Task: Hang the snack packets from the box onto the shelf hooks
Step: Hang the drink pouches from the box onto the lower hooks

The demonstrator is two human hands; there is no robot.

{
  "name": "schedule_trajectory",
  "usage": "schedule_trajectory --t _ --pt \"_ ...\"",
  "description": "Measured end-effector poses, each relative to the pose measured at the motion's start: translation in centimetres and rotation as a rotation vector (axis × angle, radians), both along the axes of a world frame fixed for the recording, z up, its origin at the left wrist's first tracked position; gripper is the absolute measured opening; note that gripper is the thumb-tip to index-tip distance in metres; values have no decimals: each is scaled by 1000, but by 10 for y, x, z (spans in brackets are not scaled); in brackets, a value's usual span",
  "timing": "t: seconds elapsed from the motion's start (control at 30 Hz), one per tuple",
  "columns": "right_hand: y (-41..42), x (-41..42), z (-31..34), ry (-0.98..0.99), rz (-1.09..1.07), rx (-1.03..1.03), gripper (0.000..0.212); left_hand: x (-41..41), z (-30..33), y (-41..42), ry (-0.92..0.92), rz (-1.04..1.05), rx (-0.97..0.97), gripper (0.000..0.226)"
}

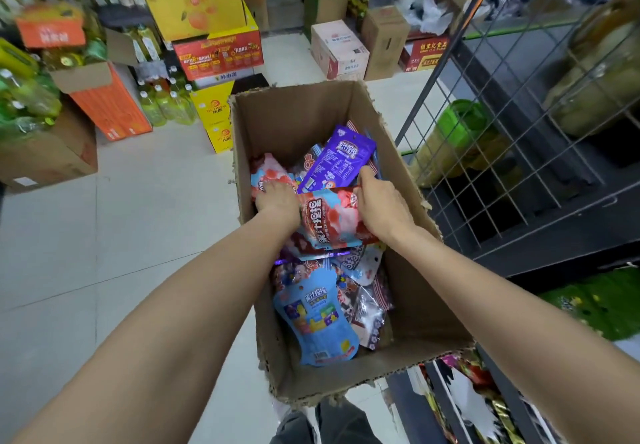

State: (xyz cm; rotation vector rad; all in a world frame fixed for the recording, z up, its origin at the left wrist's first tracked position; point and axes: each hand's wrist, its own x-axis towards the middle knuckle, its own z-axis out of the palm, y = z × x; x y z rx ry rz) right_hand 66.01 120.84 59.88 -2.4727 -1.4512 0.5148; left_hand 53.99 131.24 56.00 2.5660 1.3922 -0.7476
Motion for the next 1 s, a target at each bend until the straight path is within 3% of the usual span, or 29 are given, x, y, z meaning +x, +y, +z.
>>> schedule_trajectory --t 0.13,0.27,0.4,0.5,0.57,0.67,0.83,0.93,1.0 --pt "-1 -2 -5 -31 -6 119 10 1 -3 9 -19 -16 80 35" --pt "4 0 0 -73 73 164 17 5 3 13 -95 -107 165 33" --pt "-1 4 16 -292 125 141 12 11 26 12 -174 -73 213 33" --pt "-16 6 31 -293 50 221 15 4 38 11 -325 16 231 25" --pt "-24 5 37 -236 12 305 16 -2 42 6 -484 105 222 17" --pt "-29 2 37 -46 -26 401 10 -5 54 -7 -671 217 159 24" --pt "-39 -6 36 292 -332 494 7 -16 72 -28 -778 232 53 20" --pt "-61 -17 46 456 -486 596 15 -31 88 -47 -897 219 -6 43" --pt "-84 -29 59 686 -535 718 22 -44 101 -63 -1014 182 -21 48"
